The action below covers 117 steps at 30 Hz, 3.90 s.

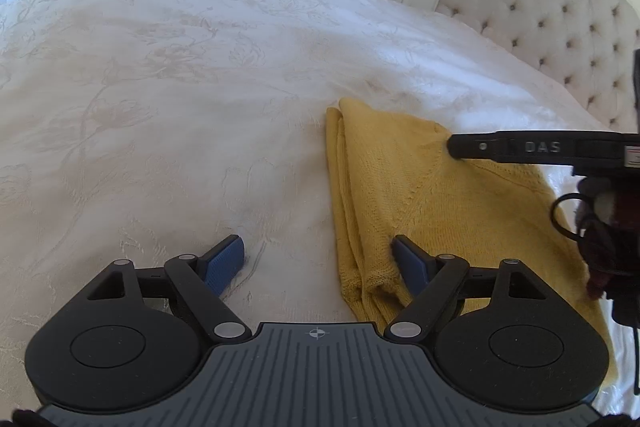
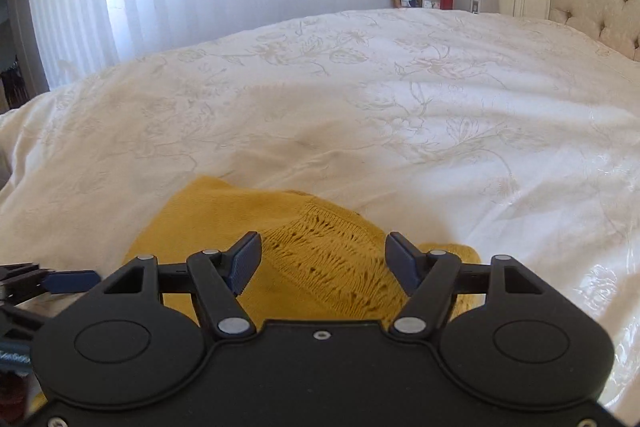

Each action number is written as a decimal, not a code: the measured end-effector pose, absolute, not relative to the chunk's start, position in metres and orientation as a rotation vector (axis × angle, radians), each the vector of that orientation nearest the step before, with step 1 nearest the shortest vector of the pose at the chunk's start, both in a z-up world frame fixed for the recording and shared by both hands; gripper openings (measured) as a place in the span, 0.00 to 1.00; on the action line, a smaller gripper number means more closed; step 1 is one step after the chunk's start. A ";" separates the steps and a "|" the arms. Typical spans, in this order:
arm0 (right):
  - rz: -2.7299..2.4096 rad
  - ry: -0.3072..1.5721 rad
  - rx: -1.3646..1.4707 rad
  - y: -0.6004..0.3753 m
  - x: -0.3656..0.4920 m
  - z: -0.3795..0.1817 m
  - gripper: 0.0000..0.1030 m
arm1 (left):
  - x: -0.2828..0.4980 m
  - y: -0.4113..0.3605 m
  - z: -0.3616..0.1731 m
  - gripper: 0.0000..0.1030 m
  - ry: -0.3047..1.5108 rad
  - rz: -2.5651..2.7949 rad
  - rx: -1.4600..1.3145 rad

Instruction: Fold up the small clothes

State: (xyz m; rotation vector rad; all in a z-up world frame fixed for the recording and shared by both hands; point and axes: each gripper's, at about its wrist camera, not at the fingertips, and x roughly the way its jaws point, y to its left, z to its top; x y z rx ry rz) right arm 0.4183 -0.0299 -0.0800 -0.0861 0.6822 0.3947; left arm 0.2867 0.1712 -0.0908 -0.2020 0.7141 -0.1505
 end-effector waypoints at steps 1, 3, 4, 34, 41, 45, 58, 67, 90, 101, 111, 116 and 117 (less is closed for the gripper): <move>0.391 0.705 -0.094 -0.027 0.425 -0.086 0.70 | 0.287 0.171 -0.091 0.79 0.715 -0.151 -0.200; 0.384 0.730 -0.080 -0.024 0.433 -0.096 0.70 | 0.286 0.171 -0.091 0.79 0.716 -0.153 -0.199; 0.377 0.737 -0.065 -0.024 0.438 -0.098 0.73 | 0.286 0.171 -0.091 0.79 0.717 -0.153 -0.199; 0.408 0.750 0.421 -0.149 0.371 -0.099 0.96 | 0.263 0.150 -0.089 0.77 0.860 -0.407 -0.349; 0.606 0.824 0.496 -0.137 0.395 -0.123 0.99 | 0.272 0.155 -0.100 0.77 0.892 -0.448 -0.454; 0.657 0.816 0.495 -0.129 0.408 -0.127 1.00 | 0.275 0.150 -0.101 0.77 0.875 -0.460 -0.447; 0.758 0.795 0.551 -0.135 0.428 -0.132 1.00 | 0.276 0.134 -0.104 0.78 0.810 -0.509 -0.367; 0.655 0.791 0.507 -0.144 0.417 -0.127 0.48 | 0.274 0.147 -0.117 0.13 0.858 -0.516 -0.523; 0.572 0.819 0.371 -0.197 0.266 -0.042 0.38 | 0.170 0.093 -0.078 0.12 0.924 -0.655 -0.567; 0.305 0.826 0.340 -0.220 0.233 -0.096 0.60 | 0.131 0.084 -0.120 0.18 1.058 -0.516 -0.481; 0.196 0.626 0.407 -0.248 0.179 -0.075 0.63 | 0.092 0.080 -0.069 0.23 0.862 -0.478 -0.173; 0.184 0.626 0.316 -0.239 0.164 -0.076 0.63 | 0.108 0.061 -0.048 0.31 0.726 -0.436 -0.034; 0.185 0.626 0.300 -0.234 0.165 -0.076 0.63 | 0.116 0.055 -0.048 0.31 0.716 -0.428 -0.031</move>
